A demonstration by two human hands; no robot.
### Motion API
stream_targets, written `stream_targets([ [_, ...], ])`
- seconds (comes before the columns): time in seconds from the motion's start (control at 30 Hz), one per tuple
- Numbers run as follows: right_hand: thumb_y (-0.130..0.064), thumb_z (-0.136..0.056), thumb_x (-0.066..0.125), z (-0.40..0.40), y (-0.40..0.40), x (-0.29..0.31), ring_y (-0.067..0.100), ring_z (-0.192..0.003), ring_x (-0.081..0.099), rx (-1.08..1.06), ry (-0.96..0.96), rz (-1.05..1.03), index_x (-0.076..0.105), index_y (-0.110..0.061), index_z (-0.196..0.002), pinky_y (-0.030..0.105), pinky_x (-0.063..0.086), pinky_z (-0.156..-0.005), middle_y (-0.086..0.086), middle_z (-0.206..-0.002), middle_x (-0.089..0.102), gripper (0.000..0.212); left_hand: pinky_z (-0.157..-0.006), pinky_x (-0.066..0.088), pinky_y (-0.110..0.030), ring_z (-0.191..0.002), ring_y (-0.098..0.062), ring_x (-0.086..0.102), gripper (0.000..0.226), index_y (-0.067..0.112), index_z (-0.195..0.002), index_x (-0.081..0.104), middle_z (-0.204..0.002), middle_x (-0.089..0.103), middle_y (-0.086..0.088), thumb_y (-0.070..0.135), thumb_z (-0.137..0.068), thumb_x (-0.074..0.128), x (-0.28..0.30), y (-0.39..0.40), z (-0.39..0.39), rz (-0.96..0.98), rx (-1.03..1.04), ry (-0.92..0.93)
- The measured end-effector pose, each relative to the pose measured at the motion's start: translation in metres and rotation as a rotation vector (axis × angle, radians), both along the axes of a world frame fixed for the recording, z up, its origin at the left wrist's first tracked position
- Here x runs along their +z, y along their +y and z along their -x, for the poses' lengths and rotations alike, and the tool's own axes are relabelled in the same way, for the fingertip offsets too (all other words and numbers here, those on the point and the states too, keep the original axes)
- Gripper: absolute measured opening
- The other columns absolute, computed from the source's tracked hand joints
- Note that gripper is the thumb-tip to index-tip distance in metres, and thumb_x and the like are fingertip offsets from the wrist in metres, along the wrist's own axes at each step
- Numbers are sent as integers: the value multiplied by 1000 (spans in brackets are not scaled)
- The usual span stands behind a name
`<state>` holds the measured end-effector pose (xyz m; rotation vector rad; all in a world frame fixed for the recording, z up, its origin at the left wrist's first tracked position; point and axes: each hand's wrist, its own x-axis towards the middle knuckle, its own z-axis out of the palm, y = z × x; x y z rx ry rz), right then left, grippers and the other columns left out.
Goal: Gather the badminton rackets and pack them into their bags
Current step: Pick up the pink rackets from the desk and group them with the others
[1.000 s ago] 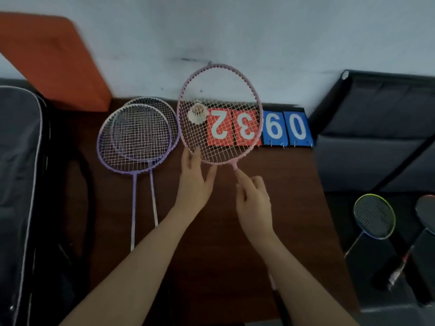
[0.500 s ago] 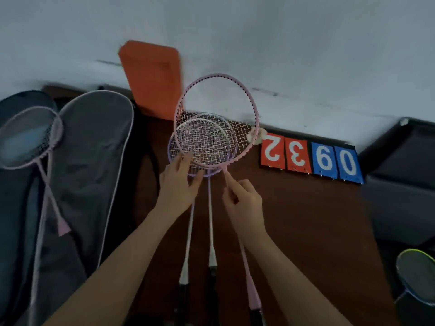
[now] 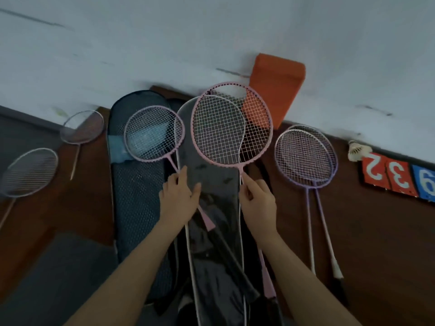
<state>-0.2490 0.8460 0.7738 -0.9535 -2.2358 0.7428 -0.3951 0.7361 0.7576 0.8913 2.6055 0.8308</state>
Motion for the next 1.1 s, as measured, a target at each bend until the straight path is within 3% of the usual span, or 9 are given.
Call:
stream_targets([
  [0.23, -10, -92, 54, 27, -1, -20, 14, -60, 48, -52, -102, 37, 56, -12, -128, 31, 44, -52, 1, -79, 49, 37, -95, 40, -46, -107, -36, 46, 72, 20, -144, 22, -119, 43, -17, 54, -87, 48, -33, 4, 28, 75, -29, -145],
  [0.43, -11, -92, 54, 26, 7, -29, 13, -61, 48, -91, -139, 59, 57, -17, -126, 32, 43, -51, 0, -79, 50, 34, -80, 47, -45, -93, -33, 54, 65, 8, -143, 24, -115, 43, -16, 27, -89, 55, -39, 20, 32, -21, 93, -191],
  [0.53, -10, -92, 55, 21, 6, -30, 13, -59, 47, -83, -120, 58, 58, -17, -126, 33, 44, -49, -1, -76, 49, 35, -80, 46, -42, -95, -31, 54, 60, 2, -140, 31, -112, 50, -16, 25, -90, 56, -39, 14, 32, -39, 136, -117],
  [0.67, -10, -91, 56, 21, 3, -31, 12, -61, 47, -45, -81, 81, 58, -17, -126, 29, 45, -51, -2, -76, 50, 35, -76, 46, -38, -79, -20, 49, 47, 3, -134, 43, -94, 49, -10, 19, -91, 55, -32, 1, 32, -203, 157, -132],
  [0.8, -8, -91, 55, 16, 0, -24, 14, -63, 49, -22, -30, 129, 56, -16, -127, 39, 49, -58, -1, -76, 50, 37, -72, 35, -13, -70, -14, 45, 47, 2, -135, 43, -84, 50, -9, 10, -91, 56, -13, -8, 26, -380, 176, -158],
  [0.93, -5, -90, 56, 2, -3, -7, 15, -63, 48, -55, 68, 110, 56, -14, -127, 37, 46, -61, 0, -76, 50, 38, -66, 34, -3, -61, -7, 43, 43, 9, -131, 50, -77, 47, -1, 4, -88, 57, 9, -11, 3, -477, 128, -84],
  [1.1, -4, -89, 58, -27, 4, 15, 14, -63, 49, -82, 135, 4, 57, -12, -125, 33, 47, -60, 0, -75, 51, 37, -78, 33, 2, -67, -3, 46, 43, 2, -128, 51, -93, 50, -2, 0, -86, 59, 38, 3, -37, -573, 42, 7],
])
